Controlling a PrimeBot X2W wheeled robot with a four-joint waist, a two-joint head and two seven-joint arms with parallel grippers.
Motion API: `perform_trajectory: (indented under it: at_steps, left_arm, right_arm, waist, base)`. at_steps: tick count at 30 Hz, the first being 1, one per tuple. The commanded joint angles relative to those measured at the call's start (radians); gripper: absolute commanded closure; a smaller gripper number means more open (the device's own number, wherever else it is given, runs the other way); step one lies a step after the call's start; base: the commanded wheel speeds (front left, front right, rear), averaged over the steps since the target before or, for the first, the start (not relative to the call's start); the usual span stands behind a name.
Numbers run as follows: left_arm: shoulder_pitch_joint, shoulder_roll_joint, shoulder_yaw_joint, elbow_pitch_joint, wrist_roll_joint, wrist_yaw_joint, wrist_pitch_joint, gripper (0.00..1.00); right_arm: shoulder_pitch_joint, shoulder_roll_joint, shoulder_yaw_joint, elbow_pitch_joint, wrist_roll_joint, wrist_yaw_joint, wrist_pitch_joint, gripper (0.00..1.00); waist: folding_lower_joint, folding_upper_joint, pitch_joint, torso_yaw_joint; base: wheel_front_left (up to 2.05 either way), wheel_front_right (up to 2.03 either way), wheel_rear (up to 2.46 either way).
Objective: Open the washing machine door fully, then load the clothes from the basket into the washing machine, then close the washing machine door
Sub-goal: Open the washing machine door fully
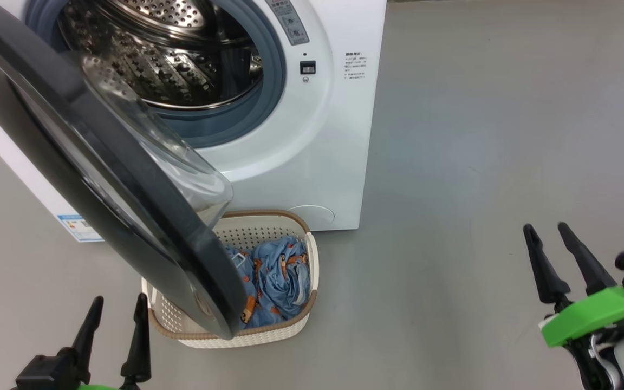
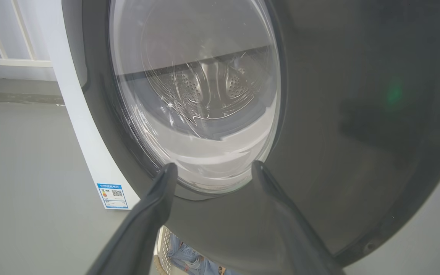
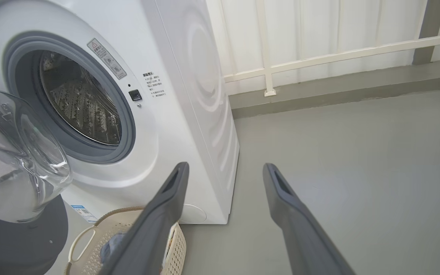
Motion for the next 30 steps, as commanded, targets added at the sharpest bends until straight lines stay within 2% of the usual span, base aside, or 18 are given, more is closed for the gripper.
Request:
perform_trajectory:
  at_steps: [1,11,22,24,25,30]
  left_arm:
    - [-0.022,0.013,0.035,-0.028,0.009,-0.003,-0.006,0.00]
    - [-0.030,0.010,0.034,-0.025,0.009,-0.003,-0.006,0.00]
    - [-0.028,0.006,0.033,-0.017,0.004,-0.003,-0.006,0.00]
    - [-0.030,0.006,0.032,-0.015,0.001,-0.003,-0.006,0.58]
    - [-0.032,0.005,0.030,-0.014,0.001,-0.003,-0.006,0.98]
    - [-0.051,0.000,0.045,-0.052,-0.012,-0.003,-0.006,1.00]
  right_arm:
    - [0.021,-0.001,-0.005,-0.030,-0.035,0.002,-0.012,0.00]
    - [0.091,0.076,-0.087,-0.025,-0.182,0.002,-0.012,0.00]
    - [0.114,0.097,-0.109,-0.014,-0.214,0.002,-0.012,0.00]
    - [0.115,0.096,-0.112,-0.015,-0.214,0.002,-0.012,0.00]
    - [0.115,0.096,-0.113,-0.016,-0.214,0.002,-0.012,0.00]
    - [0.120,0.095,-0.118,-0.019,-0.217,0.002,-0.012,0.00]
  waist:
    - [0.0001,-0.0001,-0.001,0.002]
    - [0.0001,-0.0001,0.007,0.013]
    - [0.0001,-0.0001,-0.003,0.020]
    - [0.0001,-0.0001,-0.005,0.022]
    - [0.0001,-0.0001,-0.006,0.023]
    - [0.0001,-0.0001,-0.011,0.028]
  base:
    - [0.00,0.00,0.00]
    - [0.00,0.00,0.00]
    - [0.00,0.00,0.00]
    - [0.00,0.00,0.00]
    - [0.00,0.00,0.00]
    - [0.00,0.00,0.00]
